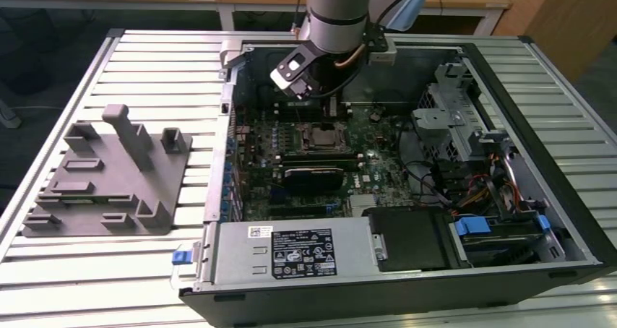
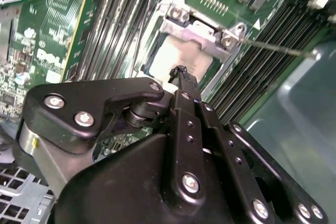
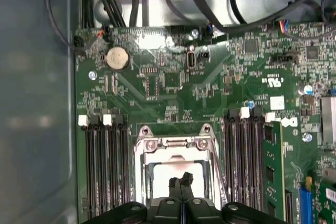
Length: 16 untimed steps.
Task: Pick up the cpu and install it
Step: 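Close the cpu cover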
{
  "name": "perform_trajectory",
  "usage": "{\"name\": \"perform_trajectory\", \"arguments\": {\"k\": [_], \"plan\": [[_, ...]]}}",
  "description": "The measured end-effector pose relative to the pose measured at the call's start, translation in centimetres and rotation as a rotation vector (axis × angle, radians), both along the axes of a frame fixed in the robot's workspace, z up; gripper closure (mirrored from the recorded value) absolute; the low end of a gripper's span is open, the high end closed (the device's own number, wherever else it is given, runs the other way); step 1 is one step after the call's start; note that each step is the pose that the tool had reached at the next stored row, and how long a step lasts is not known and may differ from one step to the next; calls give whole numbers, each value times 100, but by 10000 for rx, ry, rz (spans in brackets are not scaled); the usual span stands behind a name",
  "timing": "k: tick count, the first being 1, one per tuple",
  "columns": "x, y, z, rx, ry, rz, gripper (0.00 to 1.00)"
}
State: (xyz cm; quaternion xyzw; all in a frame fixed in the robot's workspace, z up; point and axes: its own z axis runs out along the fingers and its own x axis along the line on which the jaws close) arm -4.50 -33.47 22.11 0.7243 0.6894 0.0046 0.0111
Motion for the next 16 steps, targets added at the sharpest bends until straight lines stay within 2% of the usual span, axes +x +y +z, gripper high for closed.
{"name": "perform_trajectory", "arguments": {"k": [9, 16], "plan": [[-18, 0, -5, 0, -1, 60, 89], [-18, 0, -5, 0, -1, 978, 89]]}}
